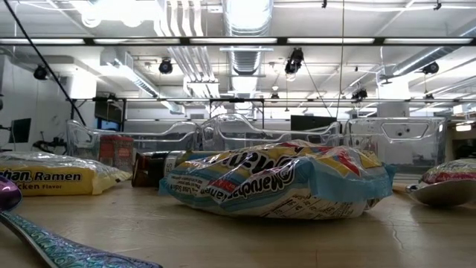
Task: Pick & Place Food Item
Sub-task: Put the orange seasoning bottle into the left transparent bin
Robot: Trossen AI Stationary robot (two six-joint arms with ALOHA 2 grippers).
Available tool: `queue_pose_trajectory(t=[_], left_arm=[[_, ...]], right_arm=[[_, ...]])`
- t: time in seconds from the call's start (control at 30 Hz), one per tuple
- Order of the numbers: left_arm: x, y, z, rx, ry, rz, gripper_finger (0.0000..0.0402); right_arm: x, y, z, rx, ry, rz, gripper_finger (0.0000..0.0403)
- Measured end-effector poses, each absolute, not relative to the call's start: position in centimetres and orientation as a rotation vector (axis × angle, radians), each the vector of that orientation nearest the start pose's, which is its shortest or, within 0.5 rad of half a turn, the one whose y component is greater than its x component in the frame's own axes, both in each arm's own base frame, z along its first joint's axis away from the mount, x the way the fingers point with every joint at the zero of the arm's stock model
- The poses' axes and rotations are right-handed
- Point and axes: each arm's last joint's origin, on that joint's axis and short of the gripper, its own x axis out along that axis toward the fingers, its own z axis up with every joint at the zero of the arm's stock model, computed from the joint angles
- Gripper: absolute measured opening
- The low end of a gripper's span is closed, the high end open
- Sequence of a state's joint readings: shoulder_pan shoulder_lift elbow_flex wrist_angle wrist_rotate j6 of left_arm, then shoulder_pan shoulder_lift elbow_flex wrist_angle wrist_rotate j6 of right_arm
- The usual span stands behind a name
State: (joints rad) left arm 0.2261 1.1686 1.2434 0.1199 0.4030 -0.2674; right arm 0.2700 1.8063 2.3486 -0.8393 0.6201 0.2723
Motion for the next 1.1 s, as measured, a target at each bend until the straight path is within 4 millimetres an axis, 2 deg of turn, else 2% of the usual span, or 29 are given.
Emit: queue_pose_trajectory(t=[0.17,0.53,0.8,0.93,1.1], left_arm=[[26.1,4.3,43.5,-0.205,-0.147,-0.191,0.0324],[25.7,4.2,44.1,-0.169,-0.201,-0.186,0.0327],[25.7,4.2,44.2,-0.167,-0.209,-0.186,0.0327],[25.7,4.2,44.3,-0.163,-0.217,-0.191,0.0312],[25.6,4.1,44.5,-0.148,-0.236,-0.242,0.0260]], right_arm=[[34.8,6.5,49.7,0.171,0.297,-0.414,0.0147],[36.2,4.5,48.9,0.218,0.283,-0.274,0.0147],[37.0,3.8,48.3,0.244,0.249,-0.189,0.0147],[37.6,3.6,47.7,0.258,0.228,-0.156,0.0147],[38.2,3.8,47.3,0.267,0.204,-0.101,0.0147]])
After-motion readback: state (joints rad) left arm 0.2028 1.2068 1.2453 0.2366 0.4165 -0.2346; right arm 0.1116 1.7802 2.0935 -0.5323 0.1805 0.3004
